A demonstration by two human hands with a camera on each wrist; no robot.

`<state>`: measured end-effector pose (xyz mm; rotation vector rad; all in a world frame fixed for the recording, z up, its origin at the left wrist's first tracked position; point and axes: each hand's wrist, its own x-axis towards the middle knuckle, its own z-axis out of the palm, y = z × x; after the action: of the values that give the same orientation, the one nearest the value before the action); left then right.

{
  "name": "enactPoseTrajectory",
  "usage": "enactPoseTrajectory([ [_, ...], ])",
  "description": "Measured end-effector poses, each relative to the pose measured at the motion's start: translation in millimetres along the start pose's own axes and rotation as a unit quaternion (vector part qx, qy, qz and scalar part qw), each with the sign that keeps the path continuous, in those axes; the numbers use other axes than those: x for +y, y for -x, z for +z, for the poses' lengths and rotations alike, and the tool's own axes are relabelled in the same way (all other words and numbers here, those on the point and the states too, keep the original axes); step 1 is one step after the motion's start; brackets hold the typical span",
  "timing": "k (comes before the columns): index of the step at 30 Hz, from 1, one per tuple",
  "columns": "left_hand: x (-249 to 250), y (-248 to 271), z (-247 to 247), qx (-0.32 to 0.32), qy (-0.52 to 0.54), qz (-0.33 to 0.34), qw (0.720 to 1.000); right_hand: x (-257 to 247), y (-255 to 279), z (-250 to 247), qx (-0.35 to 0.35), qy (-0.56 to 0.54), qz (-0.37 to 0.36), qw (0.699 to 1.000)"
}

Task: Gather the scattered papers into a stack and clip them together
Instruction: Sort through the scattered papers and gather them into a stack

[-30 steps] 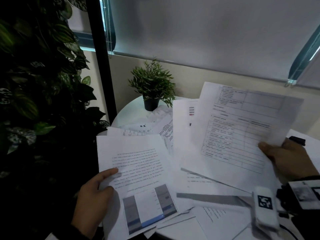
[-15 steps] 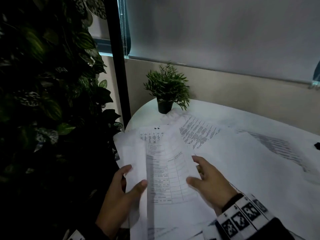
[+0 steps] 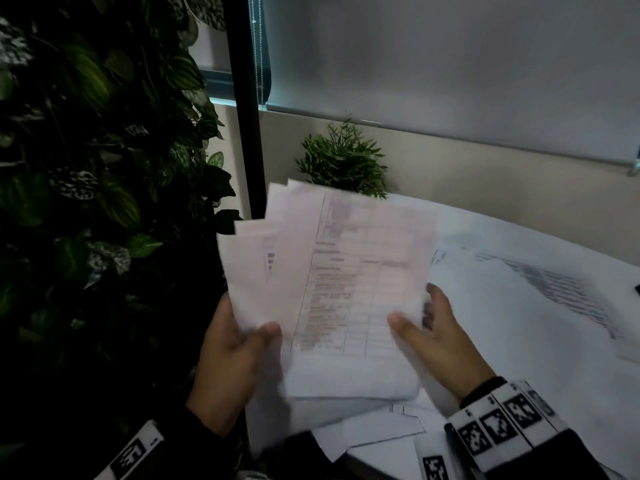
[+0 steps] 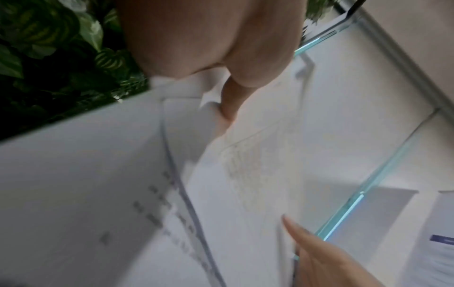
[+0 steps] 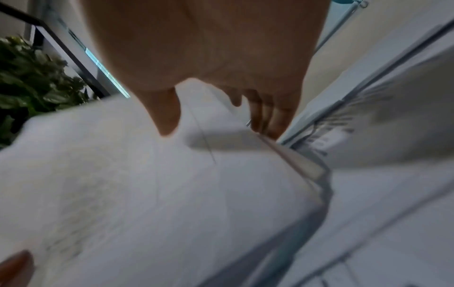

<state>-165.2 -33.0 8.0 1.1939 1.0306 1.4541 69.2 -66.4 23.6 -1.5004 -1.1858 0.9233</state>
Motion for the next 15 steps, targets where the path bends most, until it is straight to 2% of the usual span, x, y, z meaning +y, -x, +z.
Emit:
enactPoseTrajectory([
  [4,34.2,3.3,8.7,-0.035,0.04,0.102,0.993,-32.0,6.6,-1.3,0.069,-0.074,-0.125,0.987],
  [7,39.9,5.4,10.1,-0.058,0.037,0.13,0.989,-38.3,8.4,-2.9,0.08,-0.09,-0.181,0.976],
  [15,0.1,7.6,6.6,-0.075,-0.057,0.074,0.993,-5.6,14.5,3.8,0.082,-0.077,-0.107,0.988],
])
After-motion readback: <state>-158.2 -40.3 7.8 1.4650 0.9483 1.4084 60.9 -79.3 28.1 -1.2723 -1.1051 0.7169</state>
